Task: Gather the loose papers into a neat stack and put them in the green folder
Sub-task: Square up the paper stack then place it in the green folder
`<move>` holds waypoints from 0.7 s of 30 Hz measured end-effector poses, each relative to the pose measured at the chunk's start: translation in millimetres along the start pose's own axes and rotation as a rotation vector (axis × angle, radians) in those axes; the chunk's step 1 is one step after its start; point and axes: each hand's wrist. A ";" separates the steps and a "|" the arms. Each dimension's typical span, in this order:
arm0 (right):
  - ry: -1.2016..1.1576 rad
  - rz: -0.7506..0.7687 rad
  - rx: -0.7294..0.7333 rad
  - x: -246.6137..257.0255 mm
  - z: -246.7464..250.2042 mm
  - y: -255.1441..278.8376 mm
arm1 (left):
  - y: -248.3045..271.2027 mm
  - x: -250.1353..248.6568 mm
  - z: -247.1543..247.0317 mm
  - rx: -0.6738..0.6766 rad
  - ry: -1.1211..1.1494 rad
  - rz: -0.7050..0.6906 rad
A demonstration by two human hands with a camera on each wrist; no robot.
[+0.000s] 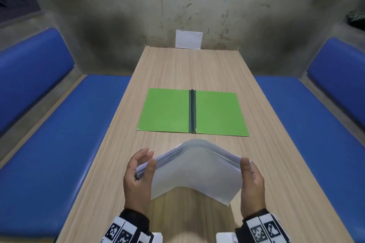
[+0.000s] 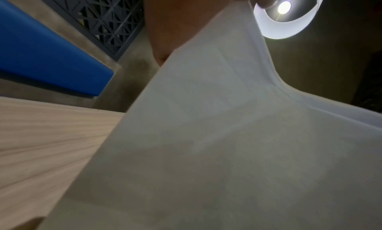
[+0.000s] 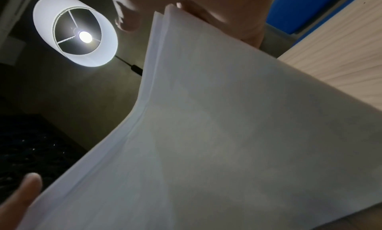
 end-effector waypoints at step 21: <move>0.019 0.031 -0.026 -1.7 5.0 -8.1 | -9.6 -4.1 2.7 -0.016 -0.091 0.013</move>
Point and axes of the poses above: each hand's wrist, its own y-axis away from the middle knuckle, its own z-axis out of the back of the hand, x = y × z, and after that the axes turned 9 degrees about -y, right-handed
